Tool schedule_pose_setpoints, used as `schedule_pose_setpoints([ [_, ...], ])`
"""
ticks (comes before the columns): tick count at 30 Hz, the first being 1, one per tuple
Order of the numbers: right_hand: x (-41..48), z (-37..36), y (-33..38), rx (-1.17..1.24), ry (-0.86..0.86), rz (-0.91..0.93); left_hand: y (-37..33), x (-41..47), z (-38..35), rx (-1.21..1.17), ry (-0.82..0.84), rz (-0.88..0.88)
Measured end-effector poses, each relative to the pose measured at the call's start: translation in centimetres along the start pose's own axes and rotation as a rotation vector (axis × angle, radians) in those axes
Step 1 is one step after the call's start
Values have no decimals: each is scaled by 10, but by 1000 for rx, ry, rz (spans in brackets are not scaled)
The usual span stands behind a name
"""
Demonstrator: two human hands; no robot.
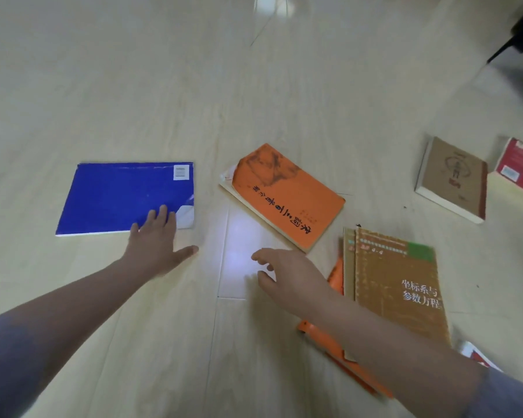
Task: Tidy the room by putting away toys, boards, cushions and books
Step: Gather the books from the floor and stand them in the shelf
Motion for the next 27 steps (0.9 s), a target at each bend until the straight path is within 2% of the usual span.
schedule_pose_setpoints([
  [3, 1, -2, -18, 9, -22, -70, -25, -14, -6, -76, -90, -165],
  [7, -3, 0, -39, 55, -78, -141, -51, -48, 11, -337, -272, -420],
  [14, 8, 3, -42, 91, -150, -162, -116, -94, -12, -387, -102, -766],
  [16, 11, 7, -38, 85, -163, -156, -111, -83, -1, -375, -113, -746],
  [17, 11, 8, -39, 81, -162, -156, -102, -73, 7, -363, -178, -698],
  [19, 10, 10, -42, 77, -157, -174, -77, -45, 22, -323, -278, -514],
  [22, 6, 7, -44, 83, -121, -201, -55, -8, 17, -240, -69, -225],
  [27, 4, -15, -43, 124, -19, -270, -63, 7, 17, -197, 36, -144],
])
Point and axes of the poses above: each hand's wrist, its own x-axis towards the middle knuckle, its own z-axis out of the back of the hand, y = z × x, the point moved 9 cm from there along x, towards the middle knuckle, and after that the axes turned 5 degrees about y, right-handed, at the moved point
